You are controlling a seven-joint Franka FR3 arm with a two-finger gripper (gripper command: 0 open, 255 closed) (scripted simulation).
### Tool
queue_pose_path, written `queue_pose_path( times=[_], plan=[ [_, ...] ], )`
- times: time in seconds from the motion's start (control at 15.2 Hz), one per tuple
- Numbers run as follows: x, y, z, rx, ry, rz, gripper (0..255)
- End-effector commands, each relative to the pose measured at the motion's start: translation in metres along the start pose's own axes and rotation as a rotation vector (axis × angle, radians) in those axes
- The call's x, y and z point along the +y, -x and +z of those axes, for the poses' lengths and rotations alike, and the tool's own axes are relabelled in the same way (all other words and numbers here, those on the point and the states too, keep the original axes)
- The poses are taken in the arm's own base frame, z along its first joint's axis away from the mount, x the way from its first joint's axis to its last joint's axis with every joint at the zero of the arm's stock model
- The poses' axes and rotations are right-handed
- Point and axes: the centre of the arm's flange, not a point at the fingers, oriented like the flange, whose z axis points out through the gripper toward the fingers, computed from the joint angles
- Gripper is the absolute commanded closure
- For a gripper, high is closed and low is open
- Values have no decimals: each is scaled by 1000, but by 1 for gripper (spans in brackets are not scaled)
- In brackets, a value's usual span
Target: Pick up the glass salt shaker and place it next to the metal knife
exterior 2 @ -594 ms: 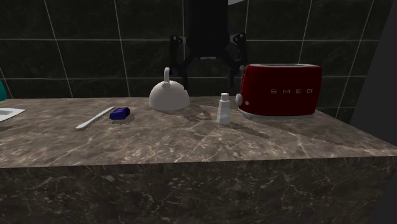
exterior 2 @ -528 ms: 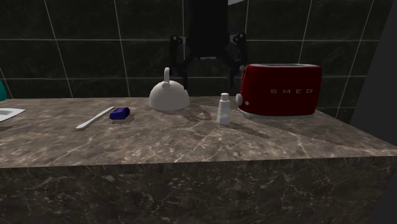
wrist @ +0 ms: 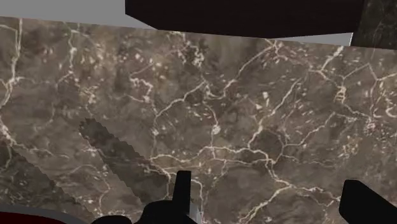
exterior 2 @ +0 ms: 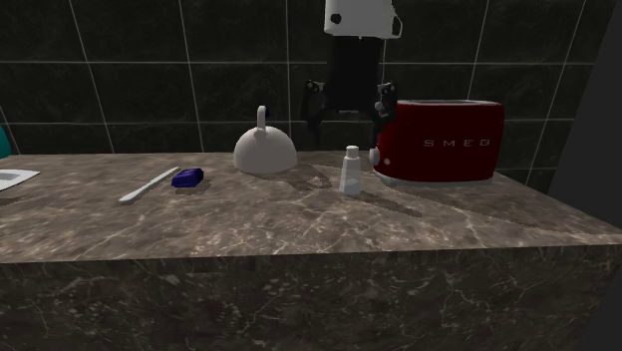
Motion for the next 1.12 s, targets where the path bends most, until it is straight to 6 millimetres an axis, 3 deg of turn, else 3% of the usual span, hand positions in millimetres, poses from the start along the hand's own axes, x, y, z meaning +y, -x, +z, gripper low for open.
queue_pose_path(
  times=[0.0,0.53,1.06],
  plan=[
    [15,-14,11,36,-18,-8,0],
    [68,-86,47,165,-94,-37,0],
    [66,-95,88,170,-97,-38,0]
  ],
)
